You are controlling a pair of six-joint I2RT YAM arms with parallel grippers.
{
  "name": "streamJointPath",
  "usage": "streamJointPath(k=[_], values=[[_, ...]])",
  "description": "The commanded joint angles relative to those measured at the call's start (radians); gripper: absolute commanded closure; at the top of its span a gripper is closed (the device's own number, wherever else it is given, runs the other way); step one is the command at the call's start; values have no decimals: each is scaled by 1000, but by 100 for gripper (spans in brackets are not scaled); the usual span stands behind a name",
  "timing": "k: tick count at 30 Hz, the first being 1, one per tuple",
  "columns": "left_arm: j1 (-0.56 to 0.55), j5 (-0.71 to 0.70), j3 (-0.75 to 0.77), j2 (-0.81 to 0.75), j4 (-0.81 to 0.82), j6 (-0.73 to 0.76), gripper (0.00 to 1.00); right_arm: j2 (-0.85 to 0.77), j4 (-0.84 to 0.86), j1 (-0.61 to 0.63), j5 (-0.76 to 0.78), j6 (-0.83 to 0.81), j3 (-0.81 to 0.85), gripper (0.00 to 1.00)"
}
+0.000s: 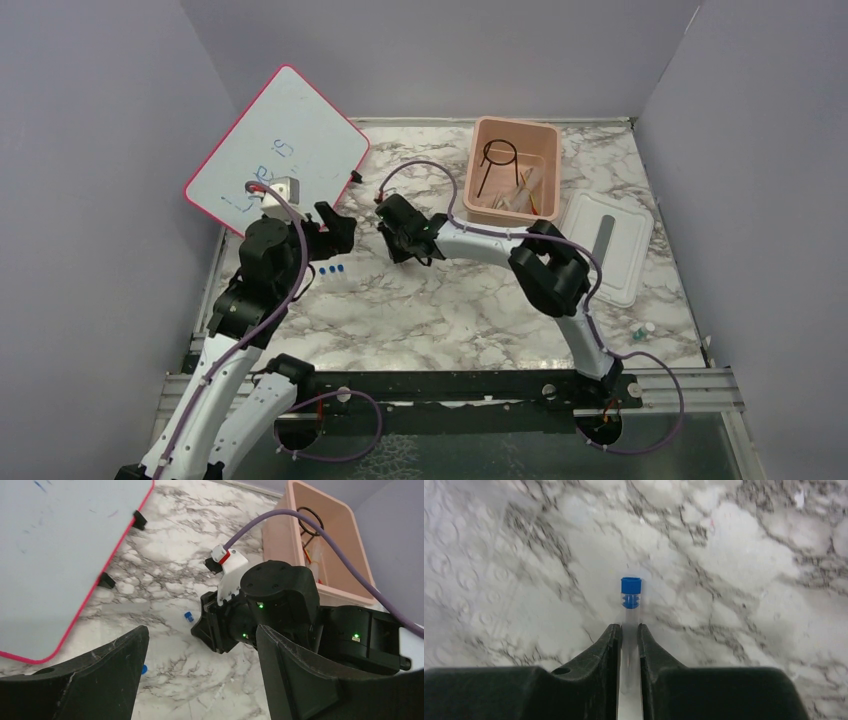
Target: Organize the chemistry lab equipment
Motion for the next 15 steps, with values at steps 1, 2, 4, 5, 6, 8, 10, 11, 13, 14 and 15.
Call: streamJointPath(k=[1,2,4,5,6,8,10,11,13,14,15], values=[[4,209,19,6,-41,-78,19,-160,138,7,-1,33,-178,80],[4,230,19,8,-41,-89,19,-214,195,7,-4,34,-228,80],[4,264,17,18,-39,-100,19,-318,293,7,0,38,-327,81],[4,286,14,25,-32,-103,19,-368,358,7,-2,39,-376,81],[4,315,9,33,-22,-106,19,-422,406,7,-4,41,-422,81],[4,393,-3,53,15,-121,19,-519,503,7,-16,51,-512,81],[3,488,-16,81,67,-147,21,-607,573,7,-25,76,-581,81],[3,530,-20,93,95,-160,22,-664,595,7,-27,89,-609,81],[0,580,-19,107,135,-180,23,-736,638,6,-28,118,-654,81],[-1,597,-18,112,155,-186,23,-772,661,7,-31,130,-674,80],[-3,615,-20,116,177,-192,23,-805,682,7,-34,149,-694,80]])
